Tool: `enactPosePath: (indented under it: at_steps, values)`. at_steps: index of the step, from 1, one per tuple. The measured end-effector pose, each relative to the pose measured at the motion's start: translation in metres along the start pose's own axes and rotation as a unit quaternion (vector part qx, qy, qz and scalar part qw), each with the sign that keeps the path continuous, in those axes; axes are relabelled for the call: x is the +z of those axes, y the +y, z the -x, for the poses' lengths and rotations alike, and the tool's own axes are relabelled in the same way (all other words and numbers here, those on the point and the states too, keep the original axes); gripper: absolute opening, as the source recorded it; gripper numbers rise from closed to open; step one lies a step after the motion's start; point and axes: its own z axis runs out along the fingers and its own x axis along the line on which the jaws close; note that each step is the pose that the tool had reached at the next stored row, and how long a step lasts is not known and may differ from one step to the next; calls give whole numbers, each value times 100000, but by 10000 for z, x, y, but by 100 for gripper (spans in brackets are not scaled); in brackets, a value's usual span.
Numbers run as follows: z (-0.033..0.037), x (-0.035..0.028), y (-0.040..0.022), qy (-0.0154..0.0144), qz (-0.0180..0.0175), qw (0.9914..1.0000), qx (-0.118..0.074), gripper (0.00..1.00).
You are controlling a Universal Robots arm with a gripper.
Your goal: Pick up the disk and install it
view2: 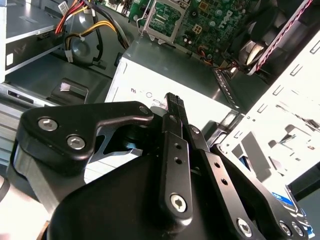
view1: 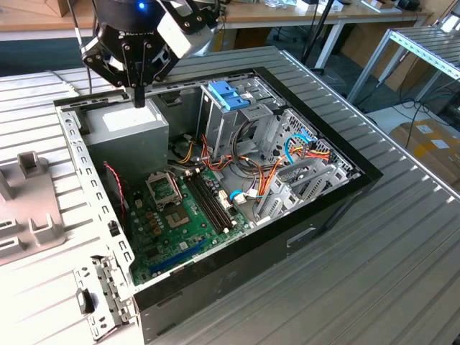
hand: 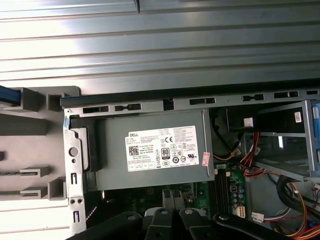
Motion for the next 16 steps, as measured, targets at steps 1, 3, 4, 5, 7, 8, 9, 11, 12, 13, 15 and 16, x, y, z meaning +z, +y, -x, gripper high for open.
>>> enactPosePath:
  at_steps: [1, 3, 4, 5, 7, 8, 9, 11, 12, 13, 15, 16]
  values:
    - [-3, 0, 0, 0, -1, 100000, -1, 11]
    - [-8, 0, -1, 2, -1, 100000, -1, 11]
    - [-11, 0, -1, 2, -2, 100000, 3, 11]
    - [-16, 0, -1, 1, 0, 100000, -2, 11]
    - [-21, -1, -2, 1, -2, 100000, 0, 11]
    - [-23, -1, -2, 2, -1, 100000, 0, 11]
    - [-26, -1, -2, 2, -2, 100000, 0, 11]
    - [-35, -1, -3, 2, -1, 100000, 0, 11]
    - [-37, 0, -3, 2, -1, 100000, -1, 11]
    - [-40, -1, -3, 2, -2, 100000, 0, 11]
    - [-50, 0, -4, 0, 2, 100000, 0, 11]
    - [-53, 0, -4, 0, -1, 100000, -1, 11]
